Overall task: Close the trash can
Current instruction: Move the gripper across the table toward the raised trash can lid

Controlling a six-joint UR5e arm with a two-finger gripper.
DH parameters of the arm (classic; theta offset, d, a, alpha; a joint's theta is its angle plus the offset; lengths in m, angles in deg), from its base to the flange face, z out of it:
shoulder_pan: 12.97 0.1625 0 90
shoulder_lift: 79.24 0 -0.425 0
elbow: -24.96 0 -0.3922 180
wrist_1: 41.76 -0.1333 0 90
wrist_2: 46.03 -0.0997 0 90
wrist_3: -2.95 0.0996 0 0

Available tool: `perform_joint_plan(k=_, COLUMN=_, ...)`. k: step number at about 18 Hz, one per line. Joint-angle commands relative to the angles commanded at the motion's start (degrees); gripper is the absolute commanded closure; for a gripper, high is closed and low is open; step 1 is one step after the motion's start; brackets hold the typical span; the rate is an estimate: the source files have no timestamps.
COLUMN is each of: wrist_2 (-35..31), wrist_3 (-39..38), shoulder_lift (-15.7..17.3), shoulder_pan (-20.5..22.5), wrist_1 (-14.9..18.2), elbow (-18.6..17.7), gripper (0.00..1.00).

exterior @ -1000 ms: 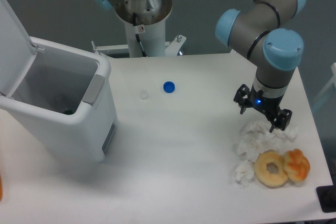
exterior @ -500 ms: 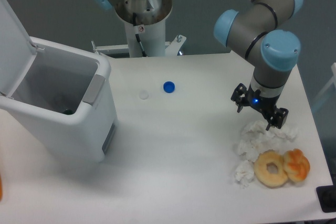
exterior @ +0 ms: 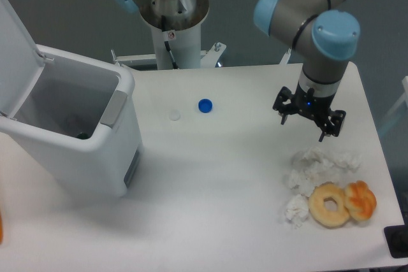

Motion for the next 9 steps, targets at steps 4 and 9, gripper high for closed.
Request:
perform_joint_plan(k=4, wrist_2=0.2, wrist_3=-9.6, shoulder_lift=4.3, shoulder_pan=-3.1, wrist_1=6.1, elbow=-0.1, gripper=0.0)
perform_joint_plan(k=9, wrist_2=4.8, wrist_3=-17.8, shoulder_lift=10.8, shoulder_pan=-5.1, wrist_1=12.8, elbow=-0.1, gripper=0.0)
